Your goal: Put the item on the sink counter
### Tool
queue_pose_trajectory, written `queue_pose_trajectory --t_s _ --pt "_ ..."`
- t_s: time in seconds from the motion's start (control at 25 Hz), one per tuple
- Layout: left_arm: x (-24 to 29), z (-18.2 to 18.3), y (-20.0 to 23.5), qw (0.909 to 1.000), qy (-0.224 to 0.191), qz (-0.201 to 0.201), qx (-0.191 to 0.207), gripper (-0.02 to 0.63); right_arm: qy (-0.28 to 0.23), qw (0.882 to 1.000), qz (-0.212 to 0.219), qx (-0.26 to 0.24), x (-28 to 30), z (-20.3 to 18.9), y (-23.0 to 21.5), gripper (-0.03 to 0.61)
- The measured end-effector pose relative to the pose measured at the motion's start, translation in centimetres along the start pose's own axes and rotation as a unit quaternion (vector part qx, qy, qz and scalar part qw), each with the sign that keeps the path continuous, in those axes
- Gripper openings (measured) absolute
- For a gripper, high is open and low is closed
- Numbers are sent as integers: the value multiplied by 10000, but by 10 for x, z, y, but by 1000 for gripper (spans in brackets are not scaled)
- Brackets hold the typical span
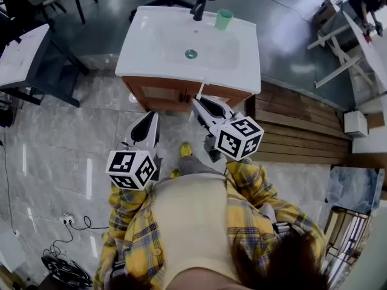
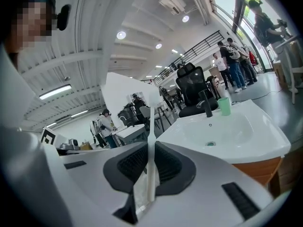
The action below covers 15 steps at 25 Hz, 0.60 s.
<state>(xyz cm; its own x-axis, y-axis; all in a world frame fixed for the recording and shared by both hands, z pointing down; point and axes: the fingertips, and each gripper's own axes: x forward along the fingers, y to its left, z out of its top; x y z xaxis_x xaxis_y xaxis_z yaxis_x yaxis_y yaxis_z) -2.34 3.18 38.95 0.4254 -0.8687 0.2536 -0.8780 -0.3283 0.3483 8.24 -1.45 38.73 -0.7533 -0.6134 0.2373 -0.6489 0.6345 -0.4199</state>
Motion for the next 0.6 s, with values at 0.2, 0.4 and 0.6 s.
queue_pose_trajectory --t_s 0.2,0.4,0.6 --pt "32 16 9 9999 -8 135 11 15 67 9997 227 13 26 20 -20 48" --pt "56 24 18 9995 -6 325 52 15 134 9986 504 21 50 32 -35 48" --pt "75 35 23 9987 -58 490 97 15 227 9971 730 44 66 39 -48 48"
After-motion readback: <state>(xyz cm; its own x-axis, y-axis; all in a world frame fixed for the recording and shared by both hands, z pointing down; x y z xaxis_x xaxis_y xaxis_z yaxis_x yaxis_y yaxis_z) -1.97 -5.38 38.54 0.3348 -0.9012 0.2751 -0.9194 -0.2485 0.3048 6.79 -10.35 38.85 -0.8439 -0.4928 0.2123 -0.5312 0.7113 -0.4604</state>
